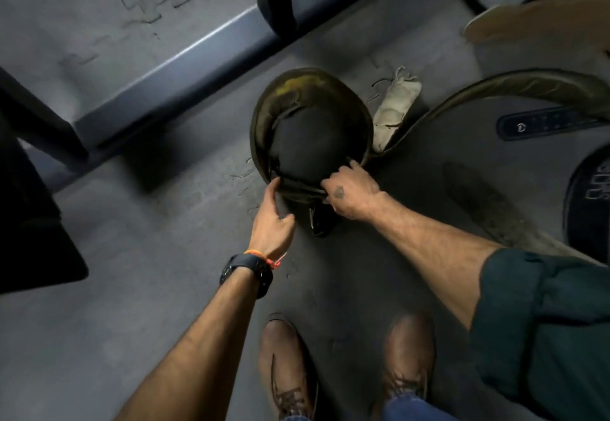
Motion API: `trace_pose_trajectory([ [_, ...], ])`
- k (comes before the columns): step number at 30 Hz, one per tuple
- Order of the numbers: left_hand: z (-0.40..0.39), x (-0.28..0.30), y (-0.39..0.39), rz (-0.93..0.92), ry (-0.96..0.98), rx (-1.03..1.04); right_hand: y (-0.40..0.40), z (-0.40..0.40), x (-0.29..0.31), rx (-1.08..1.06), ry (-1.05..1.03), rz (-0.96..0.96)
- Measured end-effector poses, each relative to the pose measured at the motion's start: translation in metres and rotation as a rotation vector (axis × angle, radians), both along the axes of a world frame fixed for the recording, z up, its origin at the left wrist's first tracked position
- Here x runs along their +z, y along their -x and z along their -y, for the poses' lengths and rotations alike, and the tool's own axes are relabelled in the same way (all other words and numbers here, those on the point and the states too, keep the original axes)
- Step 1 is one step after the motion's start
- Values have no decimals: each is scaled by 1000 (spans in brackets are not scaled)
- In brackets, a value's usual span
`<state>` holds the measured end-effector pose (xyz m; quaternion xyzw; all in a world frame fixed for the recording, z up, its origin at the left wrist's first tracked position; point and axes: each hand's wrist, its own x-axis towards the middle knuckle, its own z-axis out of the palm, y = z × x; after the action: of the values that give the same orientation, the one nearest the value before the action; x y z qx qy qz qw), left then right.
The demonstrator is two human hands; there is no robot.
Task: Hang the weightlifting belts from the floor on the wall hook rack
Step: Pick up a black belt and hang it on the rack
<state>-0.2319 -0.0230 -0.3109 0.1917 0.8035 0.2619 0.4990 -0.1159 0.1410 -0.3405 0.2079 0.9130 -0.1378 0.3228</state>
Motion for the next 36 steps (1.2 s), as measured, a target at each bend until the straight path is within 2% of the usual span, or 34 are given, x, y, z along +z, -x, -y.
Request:
trace_pose_trajectory([
  [2,6,5,2,68,-43,-16,1,-1,11,-10,14,-50],
  [4,11,30,-3,82,-88,-13,-8,-2,38,-87,67,-211],
  [7,7,93,-15,-53,-193,86,-29,-4,113,-414,265,-481],
  [9,-8,157,-23,-49,-170,218,-45,-10,181,-739,489,-603],
  [12,-44,290,-38,374,-95,412,-73,-7,307,-1070,736,-697],
  [13,-57,341,-43,467,-109,383,-85,-3,354,-1149,769,-722],
  [15,-74,418,-49,431,-162,252,-103,16,426,-1311,814,-749],
  [17,-80,489,-59,284,-171,63,-118,34,492,-1458,804,-795],
  [19,-81,566,-68,95,-159,-188,-135,47,564,-1518,750,-845],
  [21,-82,639,-77,-173,-146,-413,-151,57,635,-1519,731,-878],
  [23,-90,694,-79,-335,-166,-508,-166,61,697,-1462,709,-901],
  [26,-106,775,-88,-375,-225,-548,-205,65,777,-1368,563,-865],
  [30,-145,849,-96,-336,-257,-505,-275,79,828,-1327,395,-892],
  [31,-154,852,-89,-321,-256,-484,-288,85,837,-1354,384,-899],
  [34,-162,873,-83,-274,-267,-506,-327,99,872,-1523,265,-1087],
  [36,-153,876,-96,-242,-176,-550,-344,99,901,-1599,262,-1287],
])
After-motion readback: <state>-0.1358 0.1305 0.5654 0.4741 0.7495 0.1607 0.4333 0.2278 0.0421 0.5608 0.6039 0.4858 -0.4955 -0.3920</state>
